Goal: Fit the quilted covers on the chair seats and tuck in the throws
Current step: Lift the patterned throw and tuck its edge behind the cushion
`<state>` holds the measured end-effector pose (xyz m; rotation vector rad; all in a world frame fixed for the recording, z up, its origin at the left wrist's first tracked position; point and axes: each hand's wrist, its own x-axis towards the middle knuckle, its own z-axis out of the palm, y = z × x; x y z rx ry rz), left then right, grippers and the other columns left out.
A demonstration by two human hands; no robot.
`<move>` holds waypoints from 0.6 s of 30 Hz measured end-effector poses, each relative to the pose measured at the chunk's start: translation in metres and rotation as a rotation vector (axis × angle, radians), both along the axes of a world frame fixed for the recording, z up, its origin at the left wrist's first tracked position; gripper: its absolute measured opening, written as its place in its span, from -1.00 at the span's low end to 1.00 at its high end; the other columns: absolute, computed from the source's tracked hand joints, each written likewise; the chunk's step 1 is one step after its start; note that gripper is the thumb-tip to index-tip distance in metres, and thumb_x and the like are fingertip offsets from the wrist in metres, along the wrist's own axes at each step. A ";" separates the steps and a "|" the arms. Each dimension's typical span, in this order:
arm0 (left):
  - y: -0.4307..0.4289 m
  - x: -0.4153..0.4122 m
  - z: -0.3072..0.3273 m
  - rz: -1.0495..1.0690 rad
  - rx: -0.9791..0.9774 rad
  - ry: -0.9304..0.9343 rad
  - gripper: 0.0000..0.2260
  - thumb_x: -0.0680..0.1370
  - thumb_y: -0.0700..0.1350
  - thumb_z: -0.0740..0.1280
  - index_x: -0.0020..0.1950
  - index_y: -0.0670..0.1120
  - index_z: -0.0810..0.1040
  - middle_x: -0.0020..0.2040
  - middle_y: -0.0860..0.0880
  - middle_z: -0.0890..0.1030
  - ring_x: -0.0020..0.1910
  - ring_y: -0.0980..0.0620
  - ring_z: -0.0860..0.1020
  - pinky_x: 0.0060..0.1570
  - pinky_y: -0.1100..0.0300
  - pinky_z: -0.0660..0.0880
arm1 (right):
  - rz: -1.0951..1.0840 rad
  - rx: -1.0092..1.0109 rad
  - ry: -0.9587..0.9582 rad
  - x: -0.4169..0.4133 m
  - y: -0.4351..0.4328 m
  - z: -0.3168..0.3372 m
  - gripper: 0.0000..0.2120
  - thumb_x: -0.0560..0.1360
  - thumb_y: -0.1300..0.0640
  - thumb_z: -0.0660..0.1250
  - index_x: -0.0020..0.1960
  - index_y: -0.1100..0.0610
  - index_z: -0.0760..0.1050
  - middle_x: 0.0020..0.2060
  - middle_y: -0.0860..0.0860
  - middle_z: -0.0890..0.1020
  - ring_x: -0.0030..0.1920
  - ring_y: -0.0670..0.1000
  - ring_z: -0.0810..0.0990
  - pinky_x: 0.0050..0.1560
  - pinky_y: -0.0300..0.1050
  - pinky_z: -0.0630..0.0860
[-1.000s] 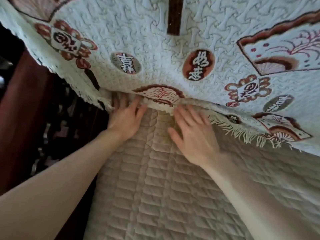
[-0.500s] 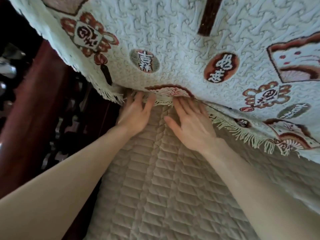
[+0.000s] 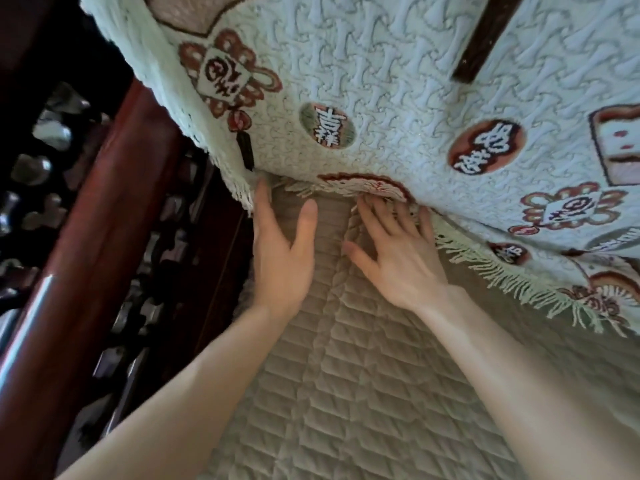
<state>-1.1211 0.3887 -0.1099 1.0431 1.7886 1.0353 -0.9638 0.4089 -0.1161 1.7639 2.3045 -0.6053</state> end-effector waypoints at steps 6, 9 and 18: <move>0.036 0.016 0.030 0.191 -0.061 -0.235 -0.27 0.57 0.20 0.25 0.59 0.09 -0.10 0.58 0.12 0.07 0.52 0.18 0.10 0.50 0.14 0.10 | 0.009 -0.041 -0.009 -0.002 0.006 0.007 -0.33 0.58 -0.31 -0.11 0.58 -0.05 -0.16 0.58 -0.05 0.00 0.56 0.12 -0.03 0.50 0.14 -0.26; 0.051 0.014 0.035 0.238 -0.050 -0.302 -0.30 0.58 0.21 0.23 0.60 0.06 -0.03 0.56 0.12 0.15 0.50 0.17 0.16 0.41 0.25 0.14 | 0.026 -0.071 -0.009 -0.004 0.008 0.007 -0.29 0.54 -0.38 -0.19 0.58 -0.08 -0.16 0.58 -0.07 -0.01 0.56 0.12 -0.05 0.50 0.16 -0.26; 0.038 0.002 0.034 0.242 -0.032 -0.268 -0.37 0.59 0.17 0.22 0.58 0.04 0.05 0.39 0.18 0.32 0.32 0.32 0.28 0.25 0.44 0.27 | -0.050 -0.204 -0.018 -0.016 0.028 0.006 -0.33 0.57 -0.34 -0.10 0.58 -0.10 -0.16 0.58 -0.09 -0.05 0.56 0.11 -0.05 0.48 0.25 -0.25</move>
